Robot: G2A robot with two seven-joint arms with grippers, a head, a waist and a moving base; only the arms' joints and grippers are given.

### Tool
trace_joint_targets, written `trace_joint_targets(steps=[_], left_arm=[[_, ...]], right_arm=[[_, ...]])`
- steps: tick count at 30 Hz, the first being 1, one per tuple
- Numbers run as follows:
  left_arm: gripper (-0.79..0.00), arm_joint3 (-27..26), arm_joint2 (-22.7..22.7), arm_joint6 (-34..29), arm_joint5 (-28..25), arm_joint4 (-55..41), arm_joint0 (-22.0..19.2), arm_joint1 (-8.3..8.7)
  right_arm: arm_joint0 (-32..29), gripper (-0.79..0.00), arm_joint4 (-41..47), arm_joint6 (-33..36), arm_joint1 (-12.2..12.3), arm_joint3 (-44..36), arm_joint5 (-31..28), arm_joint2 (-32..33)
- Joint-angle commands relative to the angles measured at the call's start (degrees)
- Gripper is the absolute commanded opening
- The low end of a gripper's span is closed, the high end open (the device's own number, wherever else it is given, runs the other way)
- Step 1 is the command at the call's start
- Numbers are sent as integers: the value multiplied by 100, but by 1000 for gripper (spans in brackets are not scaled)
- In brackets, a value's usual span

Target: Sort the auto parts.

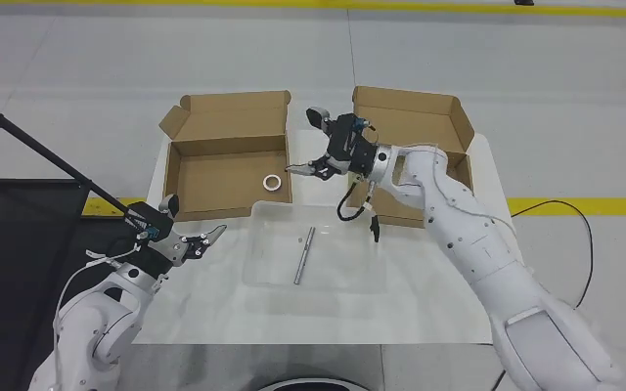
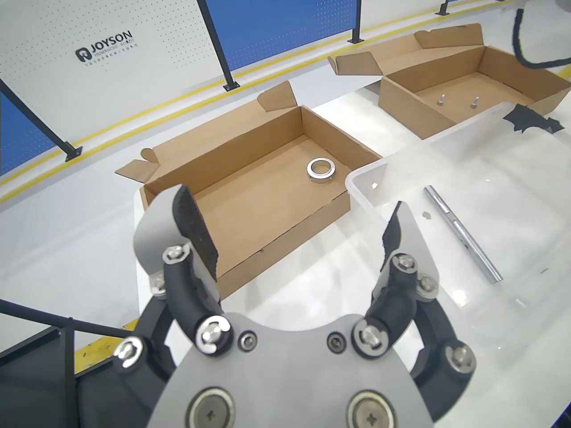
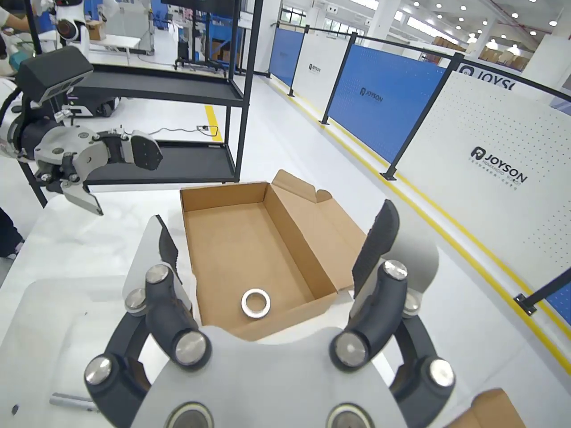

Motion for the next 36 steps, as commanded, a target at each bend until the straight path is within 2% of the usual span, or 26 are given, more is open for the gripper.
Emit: trace_joint_targets(steps=[1, 4, 6, 11, 15, 21, 27, 36], left_arm=[[0, 0, 0, 0, 0, 0, 0, 0], [0, 0, 0, 0, 0, 0, 0, 0], [0, 0, 0, 0, 0, 0, 0, 0], [0, -257, 232, -154, -77, 121, 14, -1], [0, -582, 440, -661, -29, 274, 55, -1], [0, -1184, 929, -1357, 149, 529, 134, -17], [0, -1573, 1403, -2023, 694, 511, 167, -64], [0, -1573, 1403, -2023, 694, 511, 167, -64]], right_arm=[[-807, 0, 105, 1132, 312, -1393, 8, 760], [-1755, 0, 304, 2155, 590, -2778, -4, 1588], [-2244, 0, 406, 2599, 714, -3453, -38, 2040], [-3082, 0, 447, 2866, 895, -4428, -162, 2881], [-3464, 0, 357, 2807, 968, -4577, -161, 3297], [-3483, 0, 353, 2797, 972, -4576, -164, 3315], [-3483, 0, 353, 2797, 972, -4576, -164, 3315], [-3483, 0, 353, 2797, 972, -4576, -164, 3315]])
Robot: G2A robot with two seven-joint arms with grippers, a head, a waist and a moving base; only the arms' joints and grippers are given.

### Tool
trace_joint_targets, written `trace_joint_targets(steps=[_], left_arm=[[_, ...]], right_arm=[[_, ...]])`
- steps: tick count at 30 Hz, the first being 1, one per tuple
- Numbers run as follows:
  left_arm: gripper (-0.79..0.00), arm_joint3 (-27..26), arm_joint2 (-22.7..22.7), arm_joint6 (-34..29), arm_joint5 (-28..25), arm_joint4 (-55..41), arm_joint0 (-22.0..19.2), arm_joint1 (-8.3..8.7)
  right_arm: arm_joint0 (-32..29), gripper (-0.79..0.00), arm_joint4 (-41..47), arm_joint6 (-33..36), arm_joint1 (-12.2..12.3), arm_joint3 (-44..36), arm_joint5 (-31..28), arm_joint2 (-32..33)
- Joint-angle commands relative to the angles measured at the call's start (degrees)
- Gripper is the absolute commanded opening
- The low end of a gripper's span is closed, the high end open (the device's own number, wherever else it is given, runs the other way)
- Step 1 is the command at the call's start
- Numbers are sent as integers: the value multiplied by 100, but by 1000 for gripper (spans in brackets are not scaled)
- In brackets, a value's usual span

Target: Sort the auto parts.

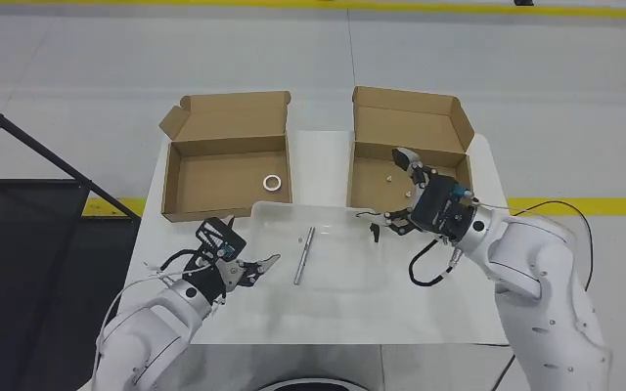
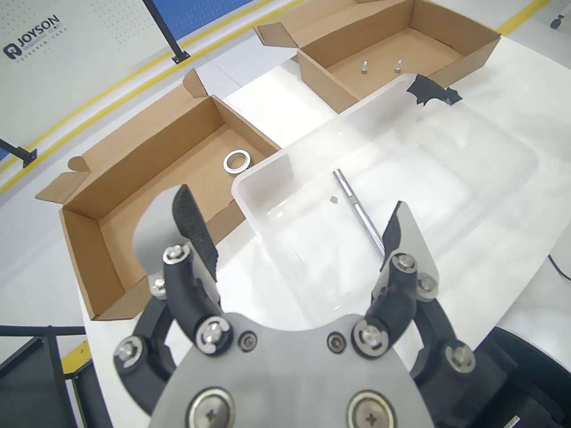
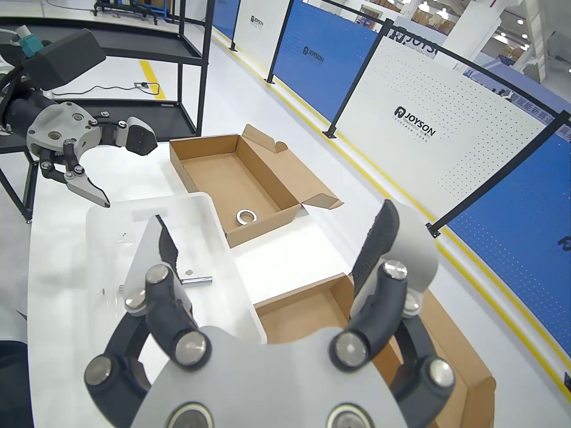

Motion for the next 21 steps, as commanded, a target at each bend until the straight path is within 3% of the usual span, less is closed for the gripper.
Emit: trace_joint_targets(steps=[1, 6, 9, 16, 21], left_arm=[[0, 0, 0, 0, 0, 0, 0, 0], [0, 70, 56, 41, -27, -323, 7, -11], [0, 210, 241, -309, 171, -252, -273, -28], [0, 690, 1236, -1677, 1072, -350, -1538, -177], [0, 1199, 2000, -2797, 1423, -506, -2585, -326]], right_arm=[[0, 0, 0, 0, 0, 0, 0, 0], [0, 0, 0, 0, 0, 0, 0, 0], [0, 0, 0, 0, 0, 0, 0, 0], [0, 0, 0, 0, 0, 0, 0, 0], [0, 0, 0, 0, 0, 0, 0, 0]])
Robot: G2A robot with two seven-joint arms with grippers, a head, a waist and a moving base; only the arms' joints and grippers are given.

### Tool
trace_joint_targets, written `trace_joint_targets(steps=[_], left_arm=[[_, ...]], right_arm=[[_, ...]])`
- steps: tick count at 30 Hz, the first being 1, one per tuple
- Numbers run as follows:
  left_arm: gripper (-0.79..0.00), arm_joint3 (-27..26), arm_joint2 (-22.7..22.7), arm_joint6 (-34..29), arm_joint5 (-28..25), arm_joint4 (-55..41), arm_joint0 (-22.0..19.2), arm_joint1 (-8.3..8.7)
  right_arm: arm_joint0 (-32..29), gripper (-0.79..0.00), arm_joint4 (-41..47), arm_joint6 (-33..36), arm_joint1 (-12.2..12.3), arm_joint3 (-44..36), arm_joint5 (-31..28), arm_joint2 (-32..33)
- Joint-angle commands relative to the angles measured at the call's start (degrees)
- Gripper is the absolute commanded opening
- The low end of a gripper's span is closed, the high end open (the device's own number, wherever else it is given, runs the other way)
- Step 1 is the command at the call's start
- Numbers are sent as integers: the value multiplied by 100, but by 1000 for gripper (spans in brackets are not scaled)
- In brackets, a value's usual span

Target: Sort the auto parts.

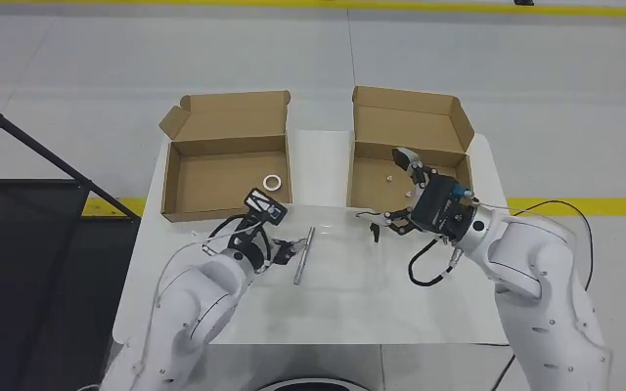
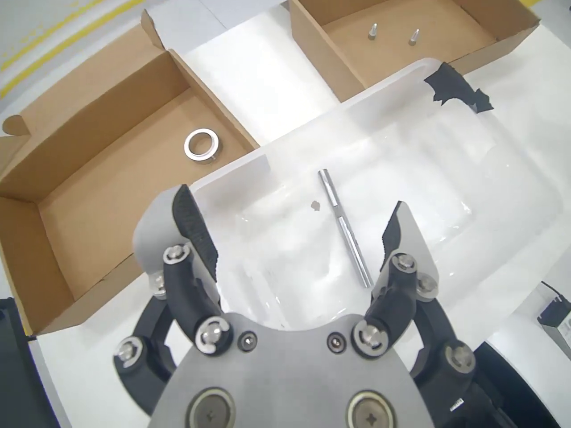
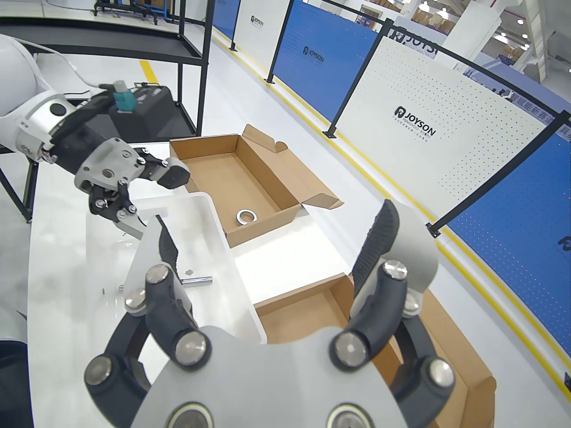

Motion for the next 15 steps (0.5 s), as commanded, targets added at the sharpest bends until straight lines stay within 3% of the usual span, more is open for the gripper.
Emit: trace_joint_targets(steps=[1, 9, 15], left_arm=[[0, 255, 335, -564, 99, -105, -499, -67], [0, 940, 886, -1959, 315, -986, -1667, -272], [0, 940, 886, -1959, 315, -986, -1667, -272]], right_arm=[[0, 0, 0, 0, 0, 0, 0, 0], [0, 0, 0, 0, 0, 0, 0, 0], [0, 0, 0, 0, 0, 0, 0, 0]])
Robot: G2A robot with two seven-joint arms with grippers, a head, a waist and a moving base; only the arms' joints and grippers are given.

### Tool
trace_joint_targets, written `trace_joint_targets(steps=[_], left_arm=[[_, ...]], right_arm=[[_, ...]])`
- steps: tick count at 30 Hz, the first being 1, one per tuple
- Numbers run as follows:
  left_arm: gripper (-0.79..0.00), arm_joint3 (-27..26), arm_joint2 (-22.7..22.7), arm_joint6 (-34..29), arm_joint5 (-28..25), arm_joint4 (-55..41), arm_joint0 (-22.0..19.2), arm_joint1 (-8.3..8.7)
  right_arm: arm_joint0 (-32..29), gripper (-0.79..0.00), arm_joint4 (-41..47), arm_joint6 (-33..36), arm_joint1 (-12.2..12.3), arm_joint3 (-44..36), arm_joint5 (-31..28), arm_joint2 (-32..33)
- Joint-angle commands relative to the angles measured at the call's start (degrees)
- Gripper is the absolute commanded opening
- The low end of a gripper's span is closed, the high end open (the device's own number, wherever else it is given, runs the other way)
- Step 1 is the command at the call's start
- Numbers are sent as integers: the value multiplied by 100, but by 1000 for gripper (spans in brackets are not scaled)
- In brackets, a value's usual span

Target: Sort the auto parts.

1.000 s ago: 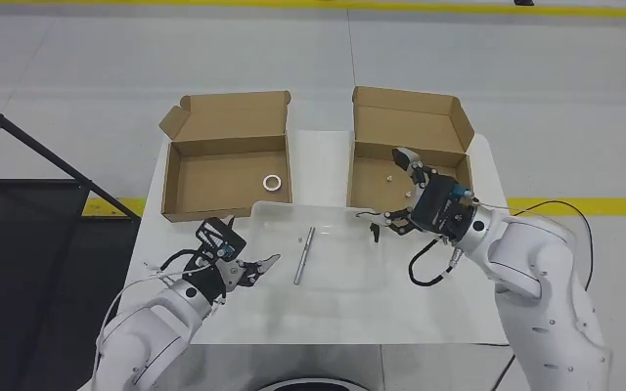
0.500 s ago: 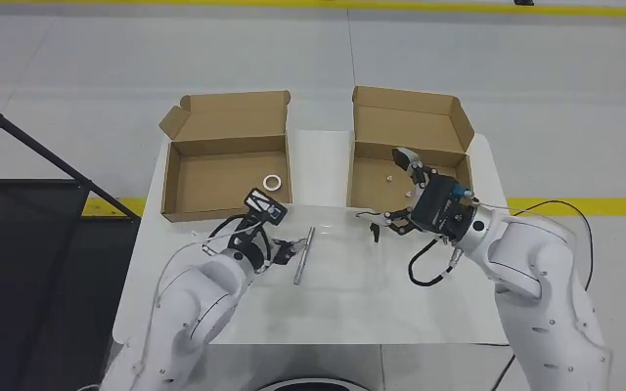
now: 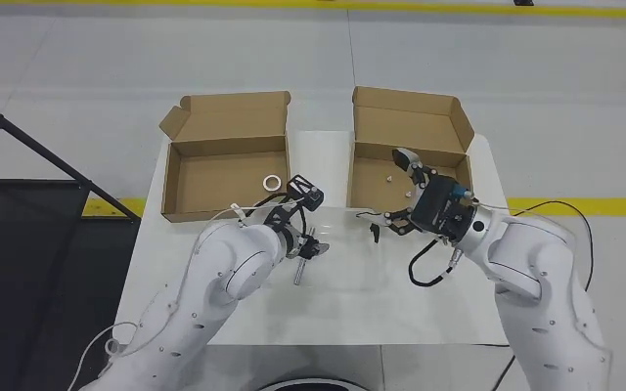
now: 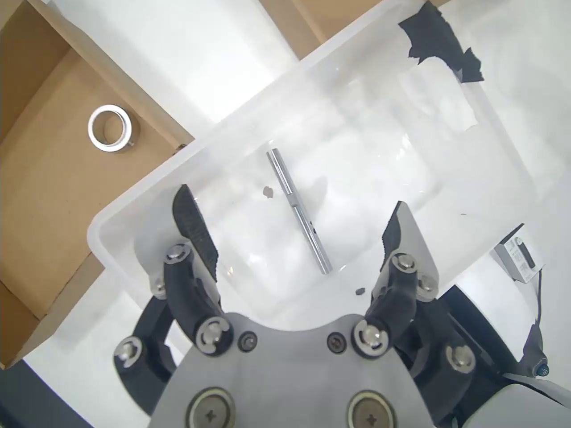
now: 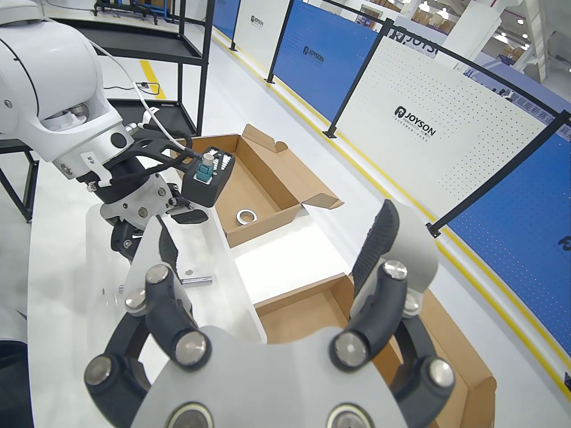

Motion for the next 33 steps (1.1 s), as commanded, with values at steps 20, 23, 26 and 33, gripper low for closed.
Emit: trace_joint_targets(steps=[20, 23, 26, 33], left_arm=[[-142, 891, 629, -987, 716, -97, -685, -220], [-179, 1104, 731, -1089, 848, -156, -790, -269], [-320, 1323, 842, -1165, 986, -82, -896, -314], [-203, 1773, 1053, -1195, 1198, -119, -1133, -435]], right_arm=[[0, 0, 0, 0, 0, 0, 0, 0], [0, 0, 0, 0, 0, 0, 0, 0], [0, 0, 0, 0, 0, 0, 0, 0], [0, 0, 0, 0, 0, 0, 0, 0]])
